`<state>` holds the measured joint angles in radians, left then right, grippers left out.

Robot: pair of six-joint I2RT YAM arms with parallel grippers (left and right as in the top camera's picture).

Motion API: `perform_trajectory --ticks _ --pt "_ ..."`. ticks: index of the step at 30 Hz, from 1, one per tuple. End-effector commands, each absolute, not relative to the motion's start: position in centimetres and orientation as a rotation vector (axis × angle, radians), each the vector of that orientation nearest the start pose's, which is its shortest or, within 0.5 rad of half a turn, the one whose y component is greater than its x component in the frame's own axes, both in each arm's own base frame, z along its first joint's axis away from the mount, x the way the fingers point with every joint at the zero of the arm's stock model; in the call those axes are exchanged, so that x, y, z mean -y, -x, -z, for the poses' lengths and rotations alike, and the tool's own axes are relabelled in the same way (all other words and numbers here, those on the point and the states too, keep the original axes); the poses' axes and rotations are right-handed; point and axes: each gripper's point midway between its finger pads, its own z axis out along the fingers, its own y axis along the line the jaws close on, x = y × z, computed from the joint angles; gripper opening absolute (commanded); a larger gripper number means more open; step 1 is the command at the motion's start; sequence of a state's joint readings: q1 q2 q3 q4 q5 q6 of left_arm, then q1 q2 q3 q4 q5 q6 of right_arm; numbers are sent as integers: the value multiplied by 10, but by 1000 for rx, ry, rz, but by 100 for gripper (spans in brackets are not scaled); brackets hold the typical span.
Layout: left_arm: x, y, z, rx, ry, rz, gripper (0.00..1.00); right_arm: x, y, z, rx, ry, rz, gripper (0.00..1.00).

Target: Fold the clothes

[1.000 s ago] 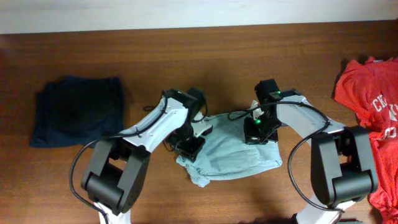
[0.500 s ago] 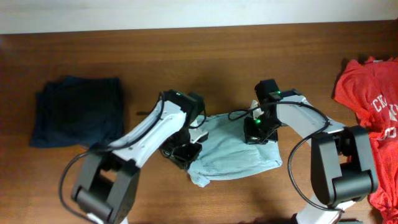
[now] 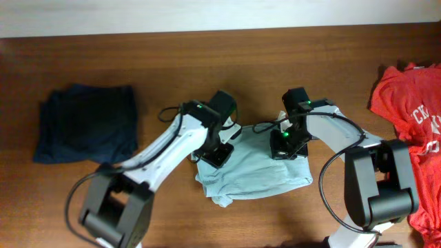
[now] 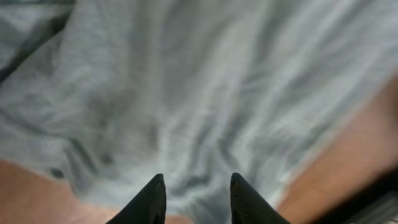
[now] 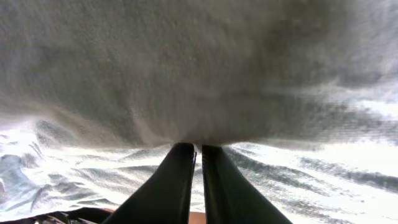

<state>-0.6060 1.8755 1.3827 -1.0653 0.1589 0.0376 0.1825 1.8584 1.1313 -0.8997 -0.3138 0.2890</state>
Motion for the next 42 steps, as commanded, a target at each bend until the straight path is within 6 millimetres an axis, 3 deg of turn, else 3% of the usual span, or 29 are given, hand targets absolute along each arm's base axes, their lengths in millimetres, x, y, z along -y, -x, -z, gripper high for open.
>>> perform_trajectory --ticks 1,7,12,16,18,20,22,24,29,33,38,42 --pt "196 -280 -26 -3067 -972 55 31 -104 -292 -8 -3232 -213 -456 12" --pt "139 -318 -12 -3100 -574 -276 30 -103 -291 -8 -3235 -214 -455 12" --pt "123 -348 -15 -3059 -385 -226 30 -104 -293 -9 -3230 -212 -463 13" --pt "123 -360 -28 -3036 -451 -178 30 -127 -303 -32 -3129 47 -719 29" --pt "122 -365 -38 -3028 -461 -181 30 -132 -310 -51 -3054 92 -806 34" --pt "125 -372 -51 -3009 -454 -172 30 -126 -320 -72 -2983 69 -833 44" --pt "128 -379 -64 -2988 -448 -162 30 -115 -327 -87 -2938 2 -842 60" --pt "131 -386 -76 -2967 -442 -148 31 -98 -332 -95 -2913 -97 -834 67" --pt "146 -386 -91 -2969 -453 -29 31 -51 -328 -86 -2930 -257 -822 77" --pt "164 -379 -91 -2980 -487 93 31 -31 -315 -68 -2980 -334 -840 77" --pt "178 -382 -91 -2922 -633 112 38 -25 -301 -42 -3037 -427 -871 77" --pt "184 -378 -91 -2915 -676 111 38 -40 -294 -28 -3038 -395 -995 77"
